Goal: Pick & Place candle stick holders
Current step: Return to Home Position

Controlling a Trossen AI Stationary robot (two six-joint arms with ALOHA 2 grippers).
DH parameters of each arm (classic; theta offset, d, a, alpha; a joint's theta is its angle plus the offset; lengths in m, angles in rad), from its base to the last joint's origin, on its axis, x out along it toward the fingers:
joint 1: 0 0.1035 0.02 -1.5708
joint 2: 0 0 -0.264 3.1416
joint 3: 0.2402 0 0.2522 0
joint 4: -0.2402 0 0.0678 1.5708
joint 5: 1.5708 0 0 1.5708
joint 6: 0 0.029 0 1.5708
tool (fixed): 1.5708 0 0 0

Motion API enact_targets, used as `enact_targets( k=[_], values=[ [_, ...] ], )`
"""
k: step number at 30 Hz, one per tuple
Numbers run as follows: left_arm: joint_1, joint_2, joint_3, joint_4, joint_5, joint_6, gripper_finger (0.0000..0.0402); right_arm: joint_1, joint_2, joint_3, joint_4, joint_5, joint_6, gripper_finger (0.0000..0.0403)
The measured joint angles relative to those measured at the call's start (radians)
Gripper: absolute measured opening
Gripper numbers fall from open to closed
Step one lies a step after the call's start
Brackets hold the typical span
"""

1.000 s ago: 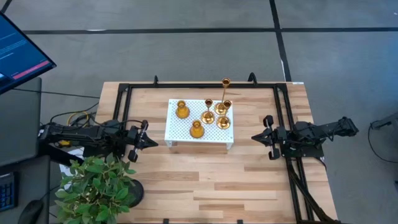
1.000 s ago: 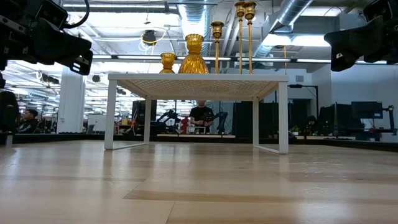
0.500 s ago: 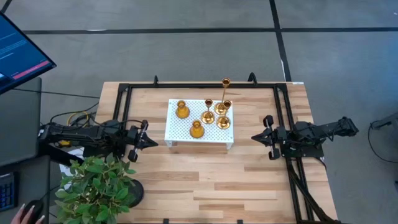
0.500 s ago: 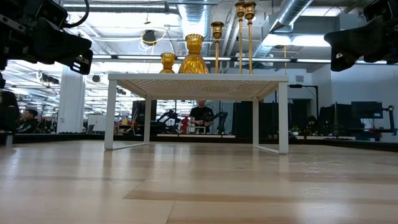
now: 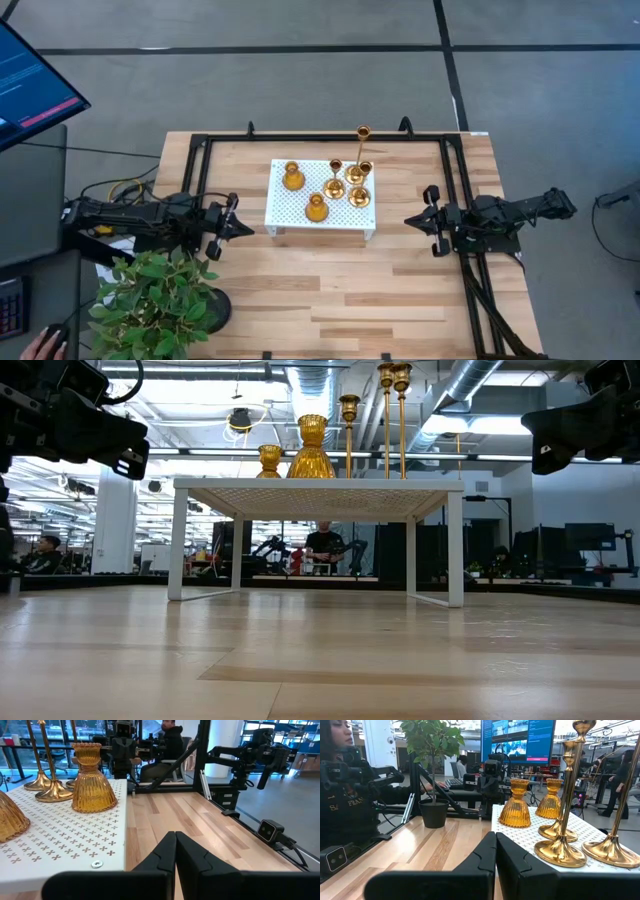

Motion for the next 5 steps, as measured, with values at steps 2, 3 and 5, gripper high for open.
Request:
enact_targets(
  k=[2, 3, 5],
  values=[
    [0.000, 0.000, 0.000, 0.000, 0.000, 0.000, 0.0008, 0.000, 0.000, 0.000, 0.000, 0.000, 0.000, 0.0000],
    [0.000, 0.000, 0.000, 0.000, 0.000, 0.000, 0.0008, 0.000, 0.000, 0.000, 0.000, 0.000, 0.000, 0.0000],
    [0.000, 0.000, 0.000, 0.000, 0.000, 0.000, 0.0008, 0.000, 0.000, 0.000, 0.000, 0.000, 0.000, 0.0000]
  ],
)
